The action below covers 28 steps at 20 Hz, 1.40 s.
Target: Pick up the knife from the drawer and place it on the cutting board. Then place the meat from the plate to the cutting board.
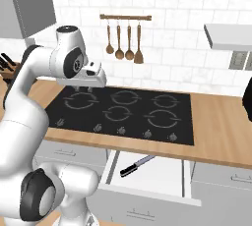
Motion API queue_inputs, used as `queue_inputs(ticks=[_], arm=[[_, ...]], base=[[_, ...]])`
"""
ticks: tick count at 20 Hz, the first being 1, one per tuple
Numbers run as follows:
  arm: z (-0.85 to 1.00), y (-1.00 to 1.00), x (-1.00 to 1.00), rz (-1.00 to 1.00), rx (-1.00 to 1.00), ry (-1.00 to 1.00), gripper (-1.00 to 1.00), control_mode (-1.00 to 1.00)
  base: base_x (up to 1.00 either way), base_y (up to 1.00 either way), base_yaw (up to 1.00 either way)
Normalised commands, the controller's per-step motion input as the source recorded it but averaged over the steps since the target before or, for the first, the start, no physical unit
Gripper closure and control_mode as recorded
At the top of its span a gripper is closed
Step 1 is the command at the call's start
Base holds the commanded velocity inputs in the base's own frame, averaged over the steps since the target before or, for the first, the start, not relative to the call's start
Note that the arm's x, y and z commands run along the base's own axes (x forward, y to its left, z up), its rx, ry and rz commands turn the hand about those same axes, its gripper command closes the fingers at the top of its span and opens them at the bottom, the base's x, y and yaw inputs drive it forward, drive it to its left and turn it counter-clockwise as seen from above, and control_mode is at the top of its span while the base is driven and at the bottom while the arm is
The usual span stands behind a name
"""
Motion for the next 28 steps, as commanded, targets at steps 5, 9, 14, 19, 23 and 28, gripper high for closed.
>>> queue_inputs(ticks=[5, 9, 14, 19, 23, 28], arm=[[-0.01, 0.00, -0.11, 0.00, 0.00, -0.01, -1.00, -1.00], [-0.05, 0.04, -0.05, 0.00, 0.00, 0.05, -1.00, 1.00], [0.00, 0.00, 0.00, 0.00, 0.00, 0.00, -1.00, 1.00], [0.00, 0.00, 0.00, 0.00, 0.00, 0.00, -1.00, 1.00], [0.00, 0.00, 0.00, 0.00, 0.00, 0.00, -1.00, 1.00], [0.00, 0.00, 0.00, 0.00, 0.00, 0.00, -1.00, 1.00]], base=[[0.00, 0.00, 0.00], [-0.16, 0.36, 0.00], [-0.19, 0.97, -0.46], [0.00, 0.43, -0.90], [0.00, 0.26, -0.97], [0.00, 0.41, -0.91]])
